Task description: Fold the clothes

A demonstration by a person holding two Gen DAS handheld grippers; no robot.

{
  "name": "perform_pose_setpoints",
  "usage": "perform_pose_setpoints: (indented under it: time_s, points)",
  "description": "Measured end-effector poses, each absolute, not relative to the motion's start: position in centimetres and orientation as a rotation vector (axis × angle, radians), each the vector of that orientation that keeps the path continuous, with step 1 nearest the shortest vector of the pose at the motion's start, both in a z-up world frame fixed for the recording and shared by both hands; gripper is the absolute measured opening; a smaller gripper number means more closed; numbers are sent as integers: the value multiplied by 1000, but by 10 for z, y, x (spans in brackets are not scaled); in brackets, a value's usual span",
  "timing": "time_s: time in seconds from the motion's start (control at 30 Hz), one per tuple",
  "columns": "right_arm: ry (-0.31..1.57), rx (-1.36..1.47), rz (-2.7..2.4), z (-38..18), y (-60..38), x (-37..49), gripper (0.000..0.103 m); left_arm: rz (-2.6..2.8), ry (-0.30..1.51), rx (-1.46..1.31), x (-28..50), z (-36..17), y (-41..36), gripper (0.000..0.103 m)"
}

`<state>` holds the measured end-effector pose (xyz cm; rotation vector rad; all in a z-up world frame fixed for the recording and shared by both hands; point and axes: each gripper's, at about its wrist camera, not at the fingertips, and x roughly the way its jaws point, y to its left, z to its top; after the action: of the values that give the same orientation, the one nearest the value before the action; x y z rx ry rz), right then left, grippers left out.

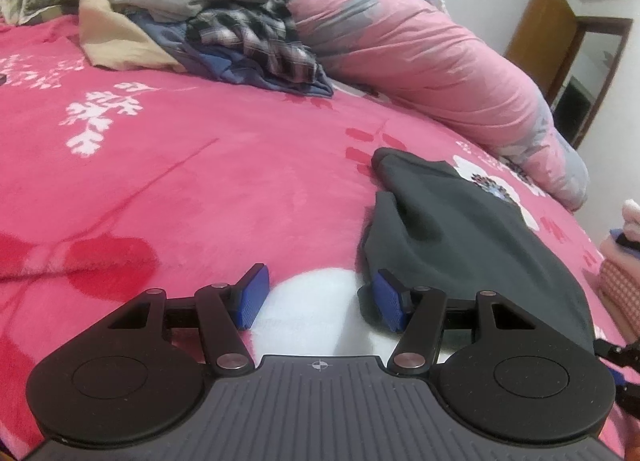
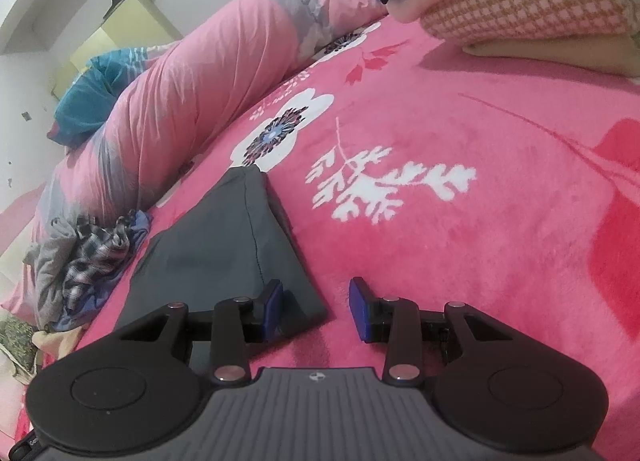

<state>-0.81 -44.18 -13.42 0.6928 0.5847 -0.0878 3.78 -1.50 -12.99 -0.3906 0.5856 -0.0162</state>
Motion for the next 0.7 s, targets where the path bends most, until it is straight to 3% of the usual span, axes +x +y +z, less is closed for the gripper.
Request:
perform_pose_setpoints:
  time_s: [0.7]
  points:
    - [576,746,-86,-137,-446,-10,39,-87,648,-399,32,-122,-3,58]
